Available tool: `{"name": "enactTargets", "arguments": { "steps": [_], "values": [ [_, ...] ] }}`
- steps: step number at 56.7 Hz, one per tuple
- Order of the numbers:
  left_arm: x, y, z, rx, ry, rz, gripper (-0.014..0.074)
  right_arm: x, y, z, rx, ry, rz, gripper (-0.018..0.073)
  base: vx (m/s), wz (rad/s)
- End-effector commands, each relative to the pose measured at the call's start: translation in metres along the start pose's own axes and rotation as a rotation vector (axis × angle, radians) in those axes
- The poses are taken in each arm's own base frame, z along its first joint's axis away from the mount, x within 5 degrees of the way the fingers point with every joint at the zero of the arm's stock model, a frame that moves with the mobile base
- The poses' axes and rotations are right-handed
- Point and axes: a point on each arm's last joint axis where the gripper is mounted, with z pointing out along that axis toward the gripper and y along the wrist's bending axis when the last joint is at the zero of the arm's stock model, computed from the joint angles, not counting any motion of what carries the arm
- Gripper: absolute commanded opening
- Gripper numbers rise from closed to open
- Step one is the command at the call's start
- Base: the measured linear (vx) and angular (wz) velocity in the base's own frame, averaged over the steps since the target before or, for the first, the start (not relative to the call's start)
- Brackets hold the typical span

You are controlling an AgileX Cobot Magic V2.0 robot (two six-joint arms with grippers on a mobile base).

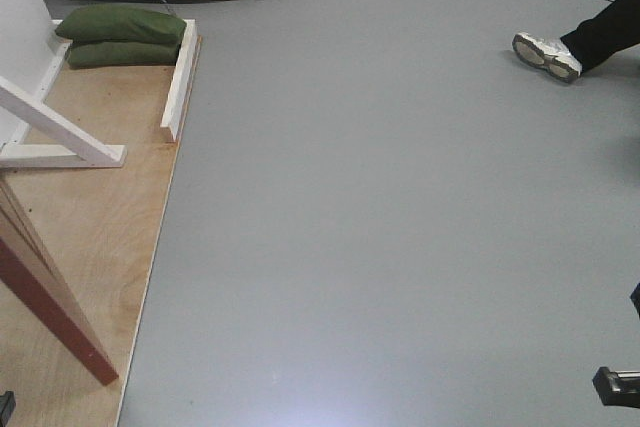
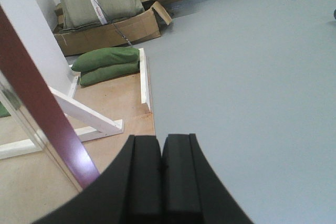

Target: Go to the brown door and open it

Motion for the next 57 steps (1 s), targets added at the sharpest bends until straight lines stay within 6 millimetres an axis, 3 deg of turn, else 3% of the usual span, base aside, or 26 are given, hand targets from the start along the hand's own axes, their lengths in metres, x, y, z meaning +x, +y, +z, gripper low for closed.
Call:
{"name": "enactTargets", "arguments": {
  "steps": [1, 57],
  "values": [
    [-0.013, 0.0018, -0.0035, -0.015, -0.109, -0.001, -0.0006, -0.0067, -0.0004, -0.0009, 0.006, -0.091, -0.009, 0.0, 0.24, -0.01],
    [-0.013, 0.0018, -0.0035, -0.015, -0.109, -0.001, -0.0006, -0.0066, -0.0004, -0.0008, 0.006, -0.089, -0.009, 0.0, 0.16, 0.01]
  ]
}}
